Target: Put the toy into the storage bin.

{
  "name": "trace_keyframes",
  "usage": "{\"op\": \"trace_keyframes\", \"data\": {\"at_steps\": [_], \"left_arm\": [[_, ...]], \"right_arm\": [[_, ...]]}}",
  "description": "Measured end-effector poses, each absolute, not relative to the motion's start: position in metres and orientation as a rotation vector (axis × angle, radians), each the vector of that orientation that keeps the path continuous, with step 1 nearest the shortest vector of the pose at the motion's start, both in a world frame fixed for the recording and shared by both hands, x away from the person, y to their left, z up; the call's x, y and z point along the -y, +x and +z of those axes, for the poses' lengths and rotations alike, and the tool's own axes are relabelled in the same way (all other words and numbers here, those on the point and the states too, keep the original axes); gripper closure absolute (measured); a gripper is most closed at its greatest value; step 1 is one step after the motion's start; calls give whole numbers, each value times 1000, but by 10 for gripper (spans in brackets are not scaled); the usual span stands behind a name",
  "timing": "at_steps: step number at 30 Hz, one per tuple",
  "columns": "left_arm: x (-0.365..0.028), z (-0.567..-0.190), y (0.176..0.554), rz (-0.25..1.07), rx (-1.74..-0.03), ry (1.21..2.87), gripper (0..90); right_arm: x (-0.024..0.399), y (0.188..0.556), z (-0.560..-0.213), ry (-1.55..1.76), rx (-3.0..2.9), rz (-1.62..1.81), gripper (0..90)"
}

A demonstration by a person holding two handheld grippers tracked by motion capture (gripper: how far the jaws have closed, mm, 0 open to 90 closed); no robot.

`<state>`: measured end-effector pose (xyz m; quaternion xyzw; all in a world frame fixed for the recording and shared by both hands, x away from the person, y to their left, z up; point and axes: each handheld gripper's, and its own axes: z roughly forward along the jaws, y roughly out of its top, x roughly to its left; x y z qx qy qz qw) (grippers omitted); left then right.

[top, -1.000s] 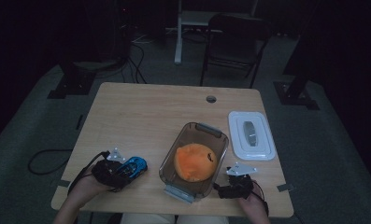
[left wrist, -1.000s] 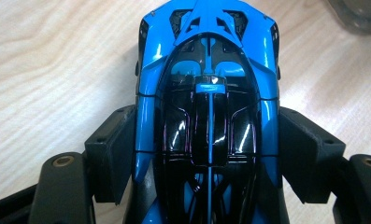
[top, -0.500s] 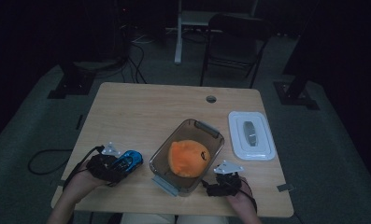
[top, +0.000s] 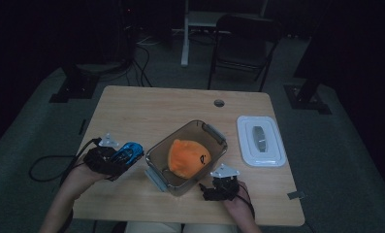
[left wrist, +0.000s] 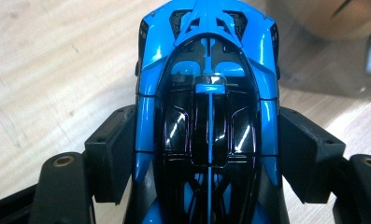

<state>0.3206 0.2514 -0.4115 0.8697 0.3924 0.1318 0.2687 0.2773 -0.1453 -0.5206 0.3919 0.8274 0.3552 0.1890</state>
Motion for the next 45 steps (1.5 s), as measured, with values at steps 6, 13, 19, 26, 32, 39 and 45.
{"op": "trace_keyframes", "data": {"at_steps": [6, 13, 19, 26, 32, 39, 45], "left_arm": [[-242, -388, 328, 396, -1034, 2327, 285], [-222, -360, 335, 415, -977, 2320, 285], [-197, -345, 341, 400, -918, 2312, 285], [-156, -344, 349, 359, -833, 2356, 285], [-127, -348, 354, 332, -785, 2387, 285], [-99, -356, 354, 285, -720, 2418, 285], [-87, -369, 360, 269, -735, 2442, 285]], "right_arm": [[171, 275, -525, 1148, -2288, 943, 113], [184, 276, -525, 1181, -2246, 919, 113], [187, 278, -526, 1199, -2244, 942, 113], [187, 278, -527, 1201, -2247, 946, 113], [187, 278, -527, 1204, -2252, 951, 113], [188, 279, -527, 1207, -2260, 957, 113], [188, 278, -527, 1202, -2264, 958, 113]]}}
